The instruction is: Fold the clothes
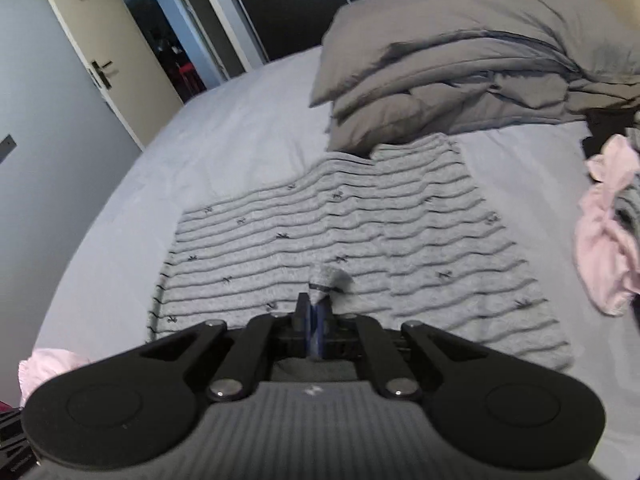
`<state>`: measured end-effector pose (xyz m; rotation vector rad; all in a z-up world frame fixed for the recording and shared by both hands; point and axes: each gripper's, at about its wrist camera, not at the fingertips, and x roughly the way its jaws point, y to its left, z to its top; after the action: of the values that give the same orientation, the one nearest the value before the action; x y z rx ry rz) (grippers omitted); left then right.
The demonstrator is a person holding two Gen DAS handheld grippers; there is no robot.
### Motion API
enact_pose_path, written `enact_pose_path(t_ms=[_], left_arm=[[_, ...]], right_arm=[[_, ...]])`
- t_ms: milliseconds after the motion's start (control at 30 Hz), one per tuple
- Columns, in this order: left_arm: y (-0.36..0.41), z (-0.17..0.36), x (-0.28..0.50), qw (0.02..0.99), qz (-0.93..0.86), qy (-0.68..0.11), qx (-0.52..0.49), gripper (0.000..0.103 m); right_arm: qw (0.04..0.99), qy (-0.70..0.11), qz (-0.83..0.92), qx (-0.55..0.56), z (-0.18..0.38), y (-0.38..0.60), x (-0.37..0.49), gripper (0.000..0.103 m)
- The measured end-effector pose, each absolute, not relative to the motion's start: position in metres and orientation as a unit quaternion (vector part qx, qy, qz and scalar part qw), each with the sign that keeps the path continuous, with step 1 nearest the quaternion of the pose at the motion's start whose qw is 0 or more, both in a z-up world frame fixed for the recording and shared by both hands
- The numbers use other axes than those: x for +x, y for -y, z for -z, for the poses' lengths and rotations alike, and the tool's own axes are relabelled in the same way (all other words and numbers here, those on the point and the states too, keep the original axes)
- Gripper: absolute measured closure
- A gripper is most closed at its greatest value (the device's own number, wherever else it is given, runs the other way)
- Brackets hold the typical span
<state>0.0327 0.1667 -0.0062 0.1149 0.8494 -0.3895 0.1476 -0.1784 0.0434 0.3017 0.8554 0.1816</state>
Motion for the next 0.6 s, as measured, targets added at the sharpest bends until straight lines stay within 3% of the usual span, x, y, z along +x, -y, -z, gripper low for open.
enact_pose_path(t_ms=[200, 300, 367, 400, 433, 500, 600], left_arm=[[-0.147, 0.013, 0.015, 0.859, 0.254, -0.438, 0.073, 0.100], [-0.133, 0.027, 0.010, 0.826, 0.293, -0.472, 0.095, 0.099], [-0.131, 0.031, 0.006, 0.821, 0.294, -0.478, 0.104, 0.095], [-0.132, 0.032, 0.001, 0.823, 0.291, -0.477, 0.106, 0.091], [-0.136, 0.030, 0.002, 0.824, 0.288, -0.477, 0.103, 0.088], [-0.147, 0.026, 0.002, 0.831, 0.281, -0.473, 0.085, 0.073], [-0.171, 0.018, 0.009, 0.853, 0.241, -0.461, 0.044, 0.064]], right_arm=[[0.851, -0.515, -0.027, 0.097, 0.010, 0.204, 0.136, 0.099], [0.828, -0.557, 0.005, 0.074, 0.038, 0.218, 0.130, 0.094], [0.825, -0.562, 0.017, 0.056, 0.044, 0.224, 0.127, 0.080], [0.831, -0.553, 0.018, 0.048, 0.040, 0.225, 0.125, 0.052], [0.837, -0.545, 0.019, 0.039, 0.037, 0.225, 0.124, 0.039], [0.849, -0.527, 0.019, 0.023, 0.029, 0.226, 0.121, 0.040], [0.862, -0.505, -0.008, 0.032, 0.021, 0.224, 0.123, 0.041]])
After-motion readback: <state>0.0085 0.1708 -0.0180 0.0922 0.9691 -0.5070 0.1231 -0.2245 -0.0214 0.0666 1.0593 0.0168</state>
